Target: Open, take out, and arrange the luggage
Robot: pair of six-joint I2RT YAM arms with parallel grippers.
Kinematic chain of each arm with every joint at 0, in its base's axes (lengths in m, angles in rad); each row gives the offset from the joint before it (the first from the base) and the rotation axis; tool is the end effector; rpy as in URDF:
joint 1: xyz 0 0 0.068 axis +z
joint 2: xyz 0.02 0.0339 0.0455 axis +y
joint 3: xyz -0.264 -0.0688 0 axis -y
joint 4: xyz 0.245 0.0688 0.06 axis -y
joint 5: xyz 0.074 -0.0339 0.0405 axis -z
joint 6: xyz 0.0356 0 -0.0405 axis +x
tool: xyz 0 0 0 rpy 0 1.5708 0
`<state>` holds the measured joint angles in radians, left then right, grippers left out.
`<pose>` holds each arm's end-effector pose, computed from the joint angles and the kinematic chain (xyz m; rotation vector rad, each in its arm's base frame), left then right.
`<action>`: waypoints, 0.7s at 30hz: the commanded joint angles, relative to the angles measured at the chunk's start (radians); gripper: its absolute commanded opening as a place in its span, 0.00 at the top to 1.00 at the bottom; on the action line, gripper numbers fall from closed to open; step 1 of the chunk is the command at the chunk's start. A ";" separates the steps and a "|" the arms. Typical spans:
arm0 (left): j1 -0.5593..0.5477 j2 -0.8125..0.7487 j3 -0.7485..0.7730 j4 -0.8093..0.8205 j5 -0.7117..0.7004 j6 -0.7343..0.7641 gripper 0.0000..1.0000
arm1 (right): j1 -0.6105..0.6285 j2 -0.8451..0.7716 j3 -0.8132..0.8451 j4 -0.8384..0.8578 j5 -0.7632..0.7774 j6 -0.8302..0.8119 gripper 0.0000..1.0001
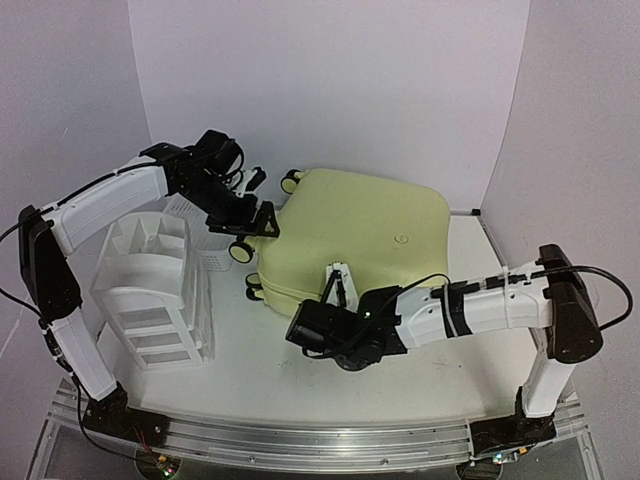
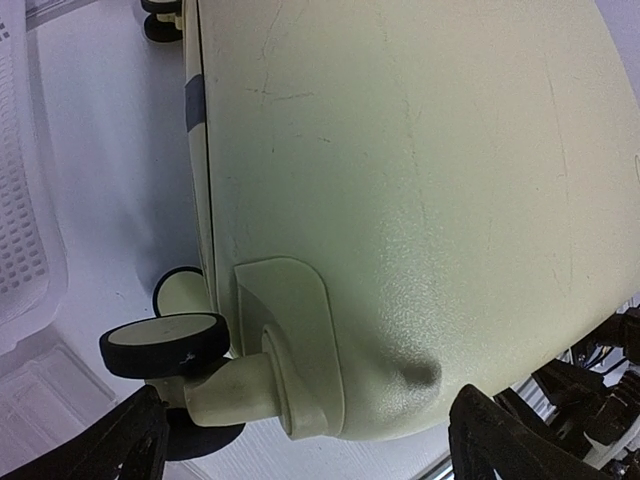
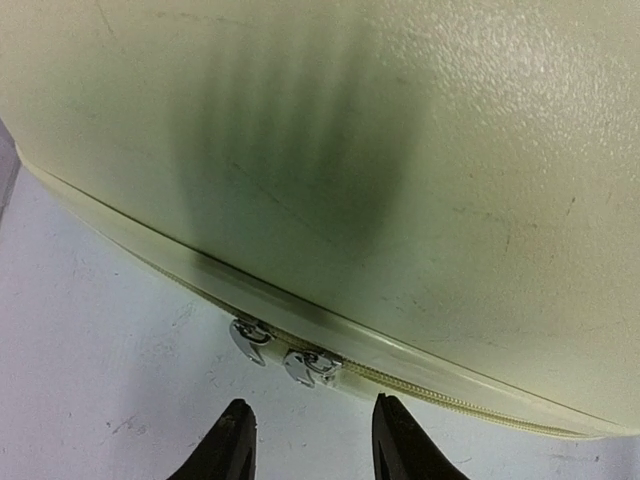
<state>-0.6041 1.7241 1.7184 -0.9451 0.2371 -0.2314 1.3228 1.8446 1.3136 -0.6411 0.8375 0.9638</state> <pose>0.2987 -0.2163 0.3446 0.5792 2.5367 -0.6210 0.1167 0.3532 0.2052 -0.2005 2.2265 -0.0015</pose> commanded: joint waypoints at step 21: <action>-0.002 -0.124 -0.105 0.035 -0.027 0.013 0.02 | -0.028 0.177 0.150 -0.053 0.115 0.159 0.61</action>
<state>-0.6056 1.6547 1.6203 -0.9173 0.2317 -0.2237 1.3022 2.0052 1.4158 -0.6914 0.8711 1.0645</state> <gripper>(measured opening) 0.973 0.417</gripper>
